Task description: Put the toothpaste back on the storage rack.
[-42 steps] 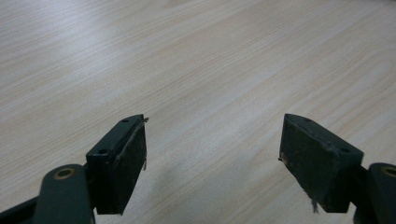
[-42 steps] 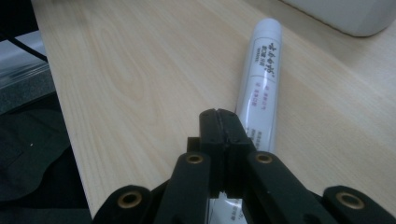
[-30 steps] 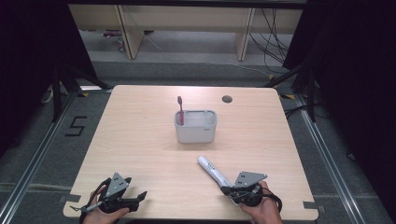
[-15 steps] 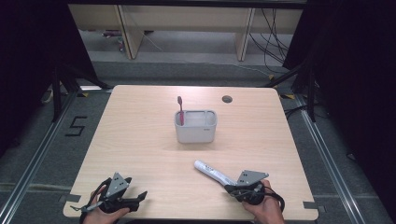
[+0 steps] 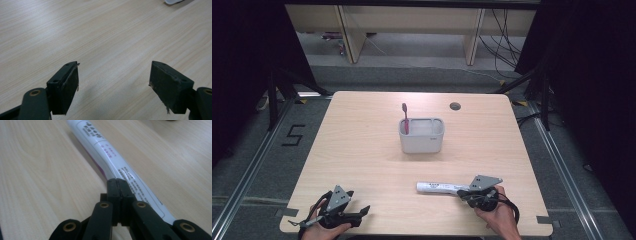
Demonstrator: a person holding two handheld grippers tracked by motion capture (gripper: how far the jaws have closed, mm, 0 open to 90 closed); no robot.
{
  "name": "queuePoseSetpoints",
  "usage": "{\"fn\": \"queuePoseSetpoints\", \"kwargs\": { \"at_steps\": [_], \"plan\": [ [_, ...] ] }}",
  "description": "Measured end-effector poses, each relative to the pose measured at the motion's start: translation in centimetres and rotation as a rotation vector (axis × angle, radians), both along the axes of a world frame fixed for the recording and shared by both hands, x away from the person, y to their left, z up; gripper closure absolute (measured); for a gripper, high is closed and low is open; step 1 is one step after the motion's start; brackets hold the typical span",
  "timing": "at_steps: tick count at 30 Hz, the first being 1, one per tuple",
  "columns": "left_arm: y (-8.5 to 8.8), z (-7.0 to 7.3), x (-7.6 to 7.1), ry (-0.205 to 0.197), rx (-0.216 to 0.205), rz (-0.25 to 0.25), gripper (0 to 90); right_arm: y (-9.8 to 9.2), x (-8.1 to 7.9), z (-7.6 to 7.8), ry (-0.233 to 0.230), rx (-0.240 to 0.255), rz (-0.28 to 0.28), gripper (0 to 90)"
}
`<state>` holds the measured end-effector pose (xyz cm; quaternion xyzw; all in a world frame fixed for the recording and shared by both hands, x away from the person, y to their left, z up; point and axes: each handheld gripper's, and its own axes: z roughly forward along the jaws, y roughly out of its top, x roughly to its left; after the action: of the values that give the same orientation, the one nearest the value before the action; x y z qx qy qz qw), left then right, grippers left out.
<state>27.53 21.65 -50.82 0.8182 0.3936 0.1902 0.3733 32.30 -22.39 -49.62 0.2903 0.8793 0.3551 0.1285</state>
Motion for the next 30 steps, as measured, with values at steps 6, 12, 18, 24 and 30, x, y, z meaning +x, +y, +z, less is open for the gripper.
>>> {"fn": "queuePoseSetpoints", "kwargs": {
  "at_steps": [6, 12, 18, 24, 30],
  "plan": [
    [0.0, 0.0, 0.0, 0.000, 0.002, 0.001, 23.2, -0.3, 1.2, -0.1, -0.023, -0.005, -0.022, 90.0],
    [0.0, 0.0, 0.0, 0.001, 0.000, -0.004, 23.3, -0.3, 2.5, -0.2, -0.025, -0.016, -0.042, 90.0],
    [-0.2, -0.1, -0.1, -0.001, -0.013, 0.000, 23.4, 0.2, 3.8, 0.2, -0.016, -0.040, -0.043, 90.0],
    [-0.1, 0.0, -0.1, 0.009, 0.000, -0.006, 23.5, 1.1, 5.1, 0.0, -0.025, -0.039, -0.051, 90.0],
    [-0.3, -0.1, -0.1, 0.007, -0.014, 0.002, 23.5, 2.4, 6.1, 0.1, -0.042, -0.061, -0.029, 89.3]
  ]
}}
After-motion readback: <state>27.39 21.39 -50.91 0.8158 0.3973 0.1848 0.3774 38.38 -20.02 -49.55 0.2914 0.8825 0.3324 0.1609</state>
